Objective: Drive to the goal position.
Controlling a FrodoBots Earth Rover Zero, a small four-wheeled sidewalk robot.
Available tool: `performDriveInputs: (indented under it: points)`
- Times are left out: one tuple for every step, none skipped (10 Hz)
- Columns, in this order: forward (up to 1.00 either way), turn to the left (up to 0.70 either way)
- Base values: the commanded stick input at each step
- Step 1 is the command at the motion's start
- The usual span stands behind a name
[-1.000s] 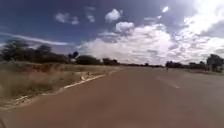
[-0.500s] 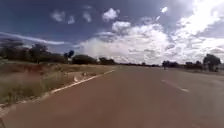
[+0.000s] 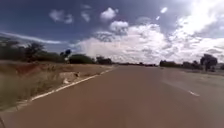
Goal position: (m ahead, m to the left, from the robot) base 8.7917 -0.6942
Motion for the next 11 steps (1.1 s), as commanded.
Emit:
performDriveInputs:
  points:
    - [1.0,0.0]
    - [1.0,-0.03]
    - [1.0,-0.06]
    - [1.0,-0.09]
    - [1.0,-0.3]
    - [1.0,-0.17]
    - [1.0,-0.04]
    - [1.0,0.0]
    - [1.0,0.0]
    - [1.0,0.0]
    - [1.0,0.0]
